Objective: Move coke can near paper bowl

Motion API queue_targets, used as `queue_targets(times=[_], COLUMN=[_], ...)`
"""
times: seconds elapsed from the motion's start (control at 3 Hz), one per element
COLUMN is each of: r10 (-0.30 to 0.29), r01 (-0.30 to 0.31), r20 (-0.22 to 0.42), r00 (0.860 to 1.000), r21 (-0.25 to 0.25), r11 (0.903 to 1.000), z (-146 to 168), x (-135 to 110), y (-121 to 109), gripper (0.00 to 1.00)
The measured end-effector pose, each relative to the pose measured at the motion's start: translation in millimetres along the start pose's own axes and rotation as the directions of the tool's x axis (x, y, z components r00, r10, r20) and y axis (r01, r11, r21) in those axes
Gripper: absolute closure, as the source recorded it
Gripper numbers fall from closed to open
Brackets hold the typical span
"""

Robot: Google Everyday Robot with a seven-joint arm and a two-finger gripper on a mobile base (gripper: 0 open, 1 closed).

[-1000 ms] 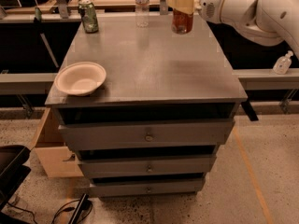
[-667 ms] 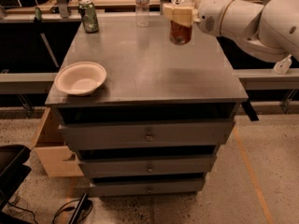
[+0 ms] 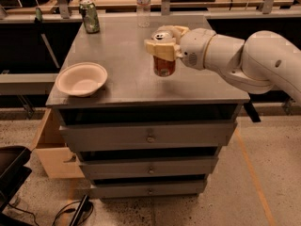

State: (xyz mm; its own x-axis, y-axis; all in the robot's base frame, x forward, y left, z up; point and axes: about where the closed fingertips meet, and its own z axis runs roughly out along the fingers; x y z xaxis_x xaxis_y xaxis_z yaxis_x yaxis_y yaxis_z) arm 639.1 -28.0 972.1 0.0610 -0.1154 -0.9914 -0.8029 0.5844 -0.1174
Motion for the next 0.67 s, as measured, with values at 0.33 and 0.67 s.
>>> queue_targets(times=[0.33,0.67], r10=[0.003,0.034], r01=[-0.002,-0.029], r20=[0.022,0.038], r00=[1.000,0.999], r21=[-0.073,-0.130], r11=[0.9973,0.9911], z=[13,26], x=[3,7], y=[28,45], gripper=[1.00,1.00])
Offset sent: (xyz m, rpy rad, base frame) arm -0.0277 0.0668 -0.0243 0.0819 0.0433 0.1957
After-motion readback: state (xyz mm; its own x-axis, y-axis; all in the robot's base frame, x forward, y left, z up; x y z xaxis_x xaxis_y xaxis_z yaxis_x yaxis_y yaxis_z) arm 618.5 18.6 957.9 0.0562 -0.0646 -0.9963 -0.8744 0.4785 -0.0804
